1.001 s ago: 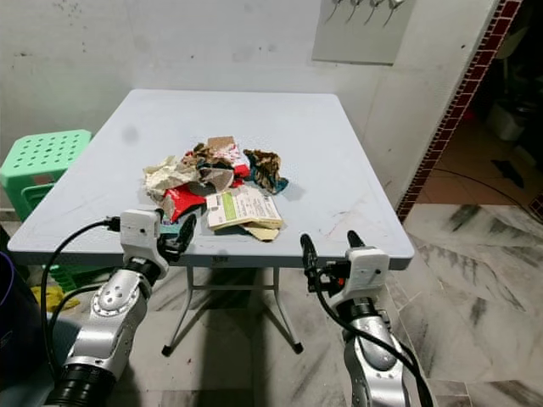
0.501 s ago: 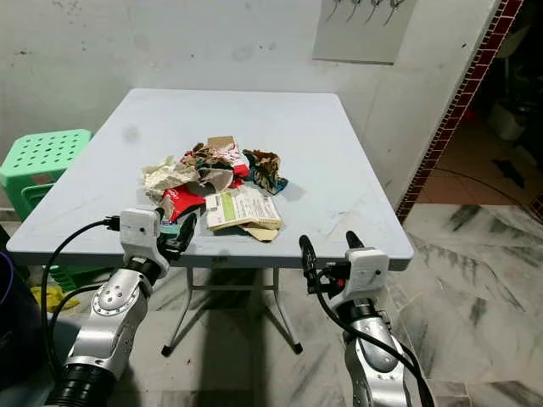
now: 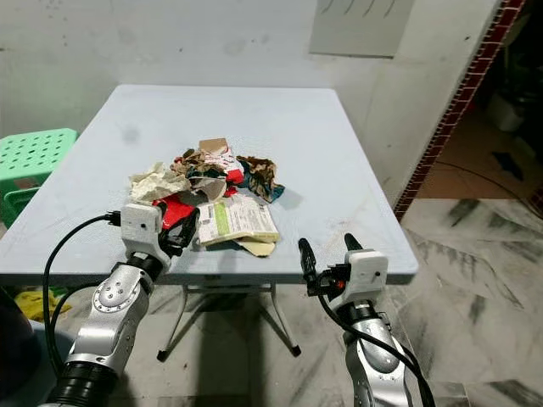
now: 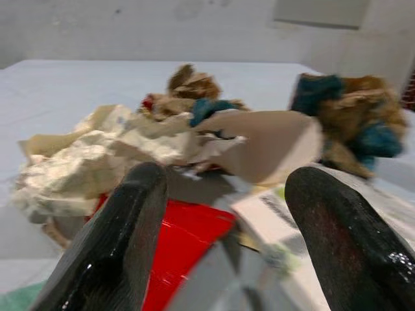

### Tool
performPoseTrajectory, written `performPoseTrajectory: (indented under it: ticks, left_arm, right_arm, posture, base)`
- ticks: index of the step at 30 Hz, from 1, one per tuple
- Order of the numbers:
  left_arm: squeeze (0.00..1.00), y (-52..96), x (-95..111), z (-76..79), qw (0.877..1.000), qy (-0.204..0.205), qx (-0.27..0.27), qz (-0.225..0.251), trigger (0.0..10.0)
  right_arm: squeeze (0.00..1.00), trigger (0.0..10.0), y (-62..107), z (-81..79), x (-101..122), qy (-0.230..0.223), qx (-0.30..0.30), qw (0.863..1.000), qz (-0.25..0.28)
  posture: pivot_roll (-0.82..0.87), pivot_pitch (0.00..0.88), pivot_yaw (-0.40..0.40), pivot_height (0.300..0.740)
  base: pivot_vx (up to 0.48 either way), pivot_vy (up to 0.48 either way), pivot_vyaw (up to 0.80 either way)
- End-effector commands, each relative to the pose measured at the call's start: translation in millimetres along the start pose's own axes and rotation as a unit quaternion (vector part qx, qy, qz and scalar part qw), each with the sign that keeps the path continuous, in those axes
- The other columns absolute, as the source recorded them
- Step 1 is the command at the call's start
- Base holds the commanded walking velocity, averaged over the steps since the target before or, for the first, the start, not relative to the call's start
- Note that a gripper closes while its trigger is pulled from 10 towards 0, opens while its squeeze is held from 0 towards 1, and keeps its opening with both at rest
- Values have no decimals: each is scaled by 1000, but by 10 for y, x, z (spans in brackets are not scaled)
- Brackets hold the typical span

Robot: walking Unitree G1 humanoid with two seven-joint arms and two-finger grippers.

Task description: Picking trash to rubbish bin

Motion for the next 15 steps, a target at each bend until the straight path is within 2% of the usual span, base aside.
performPoseTrajectory:
  ticks: [1,3,15]
  left_arm:
    - [0,-32,68,19,1000,0,-4,10,10000]
    - [0,-34,75,24,1000,-1,-4,12,10000]
    - [0,-53,132,85,999,-14,-20,23,10000]
  right_arm:
    - [0,10000,21,30,26,5,-4,1000,1]
    - [0,10000,22,29,24,5,-3,1000,1]
    - [0,10000,-8,45,22,2,4,1000,-12]
  posture:
    - [-64,0,-10,740]
    - [-64,0,-10,740]
    - [-63,0,-8,740]
  base:
    - [322,0,0]
    - [315,0,0]
    - [0,0,0]
Point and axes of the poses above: a point about 5 cm out from each wrist's last joint towards the gripper, its own y axis pointing back from the gripper into the wrist, its own x axis along the axis of the wrist's last joint, z = x × y, the point moved 2 cm from there along -y, pointing out of the wrist towards the gripper, and after that the axes turned 14 degrees about -y, right-handed, at the moved point
